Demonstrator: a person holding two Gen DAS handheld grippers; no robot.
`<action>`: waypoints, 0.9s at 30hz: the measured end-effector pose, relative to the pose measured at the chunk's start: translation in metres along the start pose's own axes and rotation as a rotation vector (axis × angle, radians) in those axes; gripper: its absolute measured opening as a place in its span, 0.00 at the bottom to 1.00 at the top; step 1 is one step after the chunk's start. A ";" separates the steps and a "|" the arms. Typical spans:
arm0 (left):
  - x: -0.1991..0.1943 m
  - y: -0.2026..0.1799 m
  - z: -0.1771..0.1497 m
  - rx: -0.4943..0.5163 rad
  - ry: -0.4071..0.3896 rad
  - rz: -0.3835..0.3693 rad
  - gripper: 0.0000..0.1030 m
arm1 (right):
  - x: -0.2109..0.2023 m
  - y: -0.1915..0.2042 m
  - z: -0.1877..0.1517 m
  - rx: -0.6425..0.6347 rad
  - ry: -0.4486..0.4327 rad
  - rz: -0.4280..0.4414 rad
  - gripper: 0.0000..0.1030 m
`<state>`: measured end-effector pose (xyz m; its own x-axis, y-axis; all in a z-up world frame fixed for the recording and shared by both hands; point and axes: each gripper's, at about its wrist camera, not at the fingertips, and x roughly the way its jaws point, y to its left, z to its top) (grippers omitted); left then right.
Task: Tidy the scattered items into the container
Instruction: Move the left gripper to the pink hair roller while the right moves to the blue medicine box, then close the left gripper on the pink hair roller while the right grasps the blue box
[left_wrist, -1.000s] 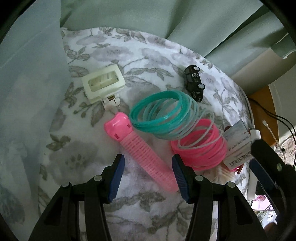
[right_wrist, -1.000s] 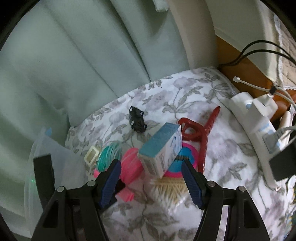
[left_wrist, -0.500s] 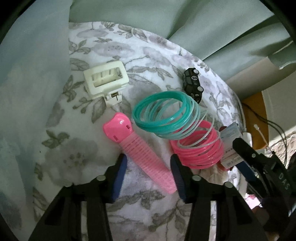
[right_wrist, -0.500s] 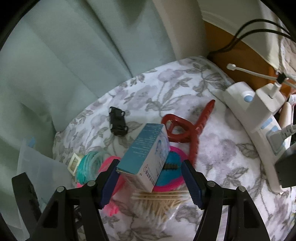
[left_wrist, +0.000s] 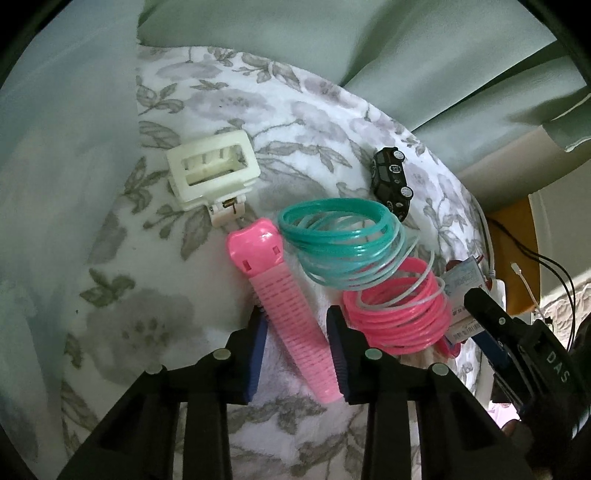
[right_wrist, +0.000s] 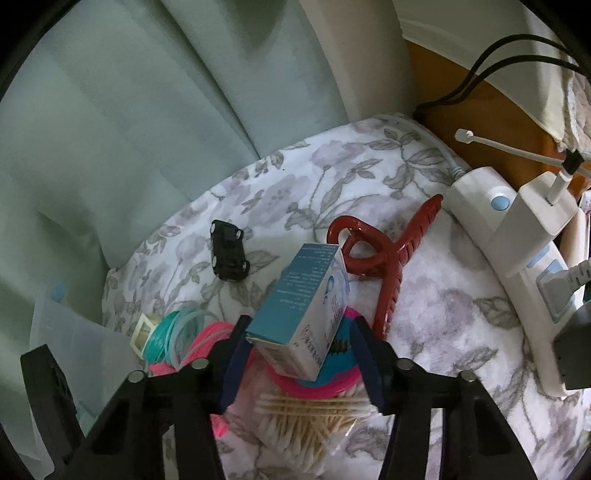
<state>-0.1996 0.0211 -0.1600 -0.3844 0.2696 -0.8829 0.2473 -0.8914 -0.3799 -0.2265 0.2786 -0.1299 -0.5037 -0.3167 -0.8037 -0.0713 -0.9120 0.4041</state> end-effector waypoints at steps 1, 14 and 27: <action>-0.002 0.000 -0.001 0.003 -0.001 -0.001 0.31 | -0.001 -0.003 0.000 0.003 -0.001 0.001 0.49; -0.008 0.001 -0.002 0.037 -0.001 0.021 0.26 | -0.018 -0.015 -0.006 0.001 -0.003 0.012 0.29; 0.003 0.001 0.003 0.052 0.007 0.055 0.28 | 0.005 0.000 -0.008 0.002 0.026 0.008 0.29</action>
